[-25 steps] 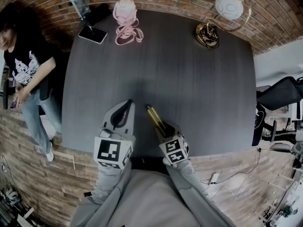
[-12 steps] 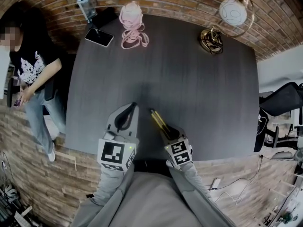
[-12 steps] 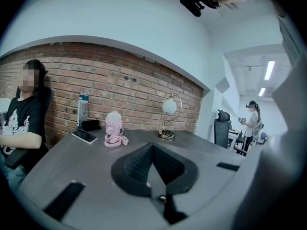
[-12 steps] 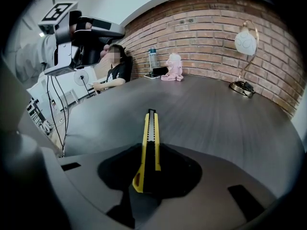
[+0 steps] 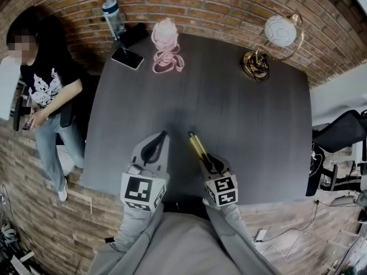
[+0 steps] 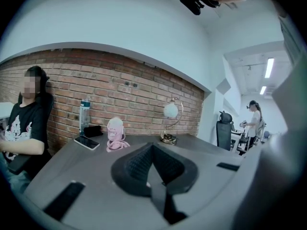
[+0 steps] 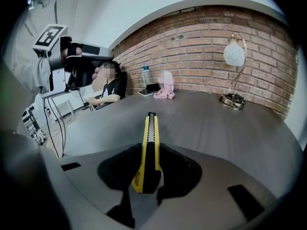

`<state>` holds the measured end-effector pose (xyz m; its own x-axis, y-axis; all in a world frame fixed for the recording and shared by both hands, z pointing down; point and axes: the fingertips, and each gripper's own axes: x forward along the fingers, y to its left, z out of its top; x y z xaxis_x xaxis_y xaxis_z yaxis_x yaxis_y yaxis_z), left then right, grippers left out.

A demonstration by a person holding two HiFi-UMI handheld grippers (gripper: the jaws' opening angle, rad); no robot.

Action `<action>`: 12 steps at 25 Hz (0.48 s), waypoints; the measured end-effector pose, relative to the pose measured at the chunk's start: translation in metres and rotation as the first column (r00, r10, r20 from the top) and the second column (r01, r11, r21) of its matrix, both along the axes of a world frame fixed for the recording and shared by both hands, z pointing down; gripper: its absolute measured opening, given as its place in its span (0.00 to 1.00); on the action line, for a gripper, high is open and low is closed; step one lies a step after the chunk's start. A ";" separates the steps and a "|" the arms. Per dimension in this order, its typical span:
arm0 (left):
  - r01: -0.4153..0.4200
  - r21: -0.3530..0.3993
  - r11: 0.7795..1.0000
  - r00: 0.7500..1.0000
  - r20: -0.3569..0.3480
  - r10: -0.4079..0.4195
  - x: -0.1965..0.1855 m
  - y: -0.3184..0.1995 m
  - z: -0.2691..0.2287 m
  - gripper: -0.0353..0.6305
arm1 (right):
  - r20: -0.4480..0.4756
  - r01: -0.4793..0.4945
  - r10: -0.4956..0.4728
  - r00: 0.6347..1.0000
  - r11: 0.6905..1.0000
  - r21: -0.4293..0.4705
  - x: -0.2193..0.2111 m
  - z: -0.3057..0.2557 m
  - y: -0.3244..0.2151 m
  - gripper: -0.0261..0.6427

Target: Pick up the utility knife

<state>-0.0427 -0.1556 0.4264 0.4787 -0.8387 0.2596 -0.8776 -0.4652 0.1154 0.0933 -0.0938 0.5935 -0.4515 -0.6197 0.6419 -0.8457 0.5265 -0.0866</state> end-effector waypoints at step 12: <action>-0.009 0.074 0.997 1.000 0.003 0.009 0.004 -0.005 -0.032 0.08 | 0.084 -0.081 0.063 0.994 0.970 0.231 0.012 -0.096 -0.045 0.23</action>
<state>-0.0391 -0.1608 0.3946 0.4860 -0.8511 0.1988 -0.8735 -0.4805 0.0781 0.1051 -0.1392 0.4976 -0.4423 -0.7809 0.4411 -0.8776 0.4781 -0.0336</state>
